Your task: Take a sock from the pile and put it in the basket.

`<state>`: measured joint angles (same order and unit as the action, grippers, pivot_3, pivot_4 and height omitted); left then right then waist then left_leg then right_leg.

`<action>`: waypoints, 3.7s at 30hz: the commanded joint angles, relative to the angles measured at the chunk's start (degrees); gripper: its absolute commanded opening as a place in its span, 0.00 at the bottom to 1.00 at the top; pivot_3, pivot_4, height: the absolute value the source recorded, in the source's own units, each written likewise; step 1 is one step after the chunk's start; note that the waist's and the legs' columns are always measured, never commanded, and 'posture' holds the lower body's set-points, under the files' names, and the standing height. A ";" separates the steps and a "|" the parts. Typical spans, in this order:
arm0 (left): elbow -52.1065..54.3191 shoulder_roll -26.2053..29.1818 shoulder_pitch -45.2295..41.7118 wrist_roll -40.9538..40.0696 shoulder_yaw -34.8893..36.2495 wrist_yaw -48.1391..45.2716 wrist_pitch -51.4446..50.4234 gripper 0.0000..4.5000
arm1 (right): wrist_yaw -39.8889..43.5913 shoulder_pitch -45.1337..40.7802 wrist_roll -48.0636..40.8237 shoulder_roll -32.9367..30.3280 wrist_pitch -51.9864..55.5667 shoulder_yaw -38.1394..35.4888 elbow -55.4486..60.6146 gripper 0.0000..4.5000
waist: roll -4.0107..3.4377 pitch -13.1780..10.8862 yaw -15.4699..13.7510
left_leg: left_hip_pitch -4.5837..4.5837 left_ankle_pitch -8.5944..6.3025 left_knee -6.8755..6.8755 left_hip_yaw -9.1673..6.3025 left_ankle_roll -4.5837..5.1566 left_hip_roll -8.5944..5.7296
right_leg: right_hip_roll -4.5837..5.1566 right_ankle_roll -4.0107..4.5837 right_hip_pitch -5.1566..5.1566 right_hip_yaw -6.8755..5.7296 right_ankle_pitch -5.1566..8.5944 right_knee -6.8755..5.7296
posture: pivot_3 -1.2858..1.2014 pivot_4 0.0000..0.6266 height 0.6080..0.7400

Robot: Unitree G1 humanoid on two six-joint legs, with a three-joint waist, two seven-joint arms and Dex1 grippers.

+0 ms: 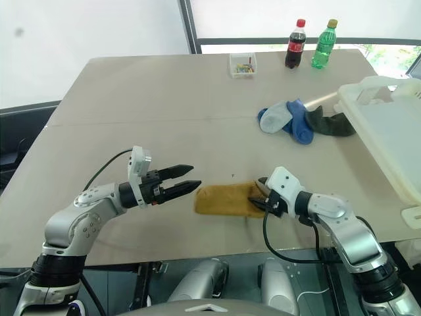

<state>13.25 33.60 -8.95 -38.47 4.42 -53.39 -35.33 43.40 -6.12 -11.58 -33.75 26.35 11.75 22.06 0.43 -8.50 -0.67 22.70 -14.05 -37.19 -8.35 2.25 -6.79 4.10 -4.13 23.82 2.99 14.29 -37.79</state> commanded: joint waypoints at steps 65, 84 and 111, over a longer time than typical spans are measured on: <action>-2.48 2.85 -15.15 -18.65 -3.04 -1.87 -41.23 0.85 | 3.35 0.90 6.99 -1.10 -13.14 3.30 -4.19 0.01 | 0.03 0.03 -0.06 | -0.13 0.01 -0.05 -0.02 -0.03 0.00 | -0.03 0.00 -0.04 -0.01 0.00 -0.10 | 0.52 0.24 1.00; -15.65 -5.31 -26.25 -9.82 -18.48 -15.66 -29.98 0.85 | -0.40 2.15 9.92 -1.57 -10.42 2.48 0.21 0.01 | 0.04 0.02 -0.06 | -0.12 0.02 -0.09 0.00 -0.02 -0.03 | -0.02 0.00 -0.05 0.01 0.00 -0.10 | 0.52 0.24 1.00; -43.76 -22.74 -34.32 8.58 -26.77 -20.70 -20.47 0.85 | -2.41 14.94 10.09 -8.03 -2.95 -13.86 18.46 0.01 | 0.12 0.05 -0.35 | -0.05 0.02 -0.27 -0.15 0.00 -0.12 | 0.04 -0.05 -0.24 -0.16 0.01 -0.07 | 0.52 0.24 1.00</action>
<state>-28.85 11.54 -43.55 -31.89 -21.06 -74.81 -55.86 40.85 8.53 0.59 -42.12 23.21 0.87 37.43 0.55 -8.45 -1.02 22.64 -14.04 -37.48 -8.50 2.25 -6.90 4.14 -4.18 23.58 2.84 14.30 -37.86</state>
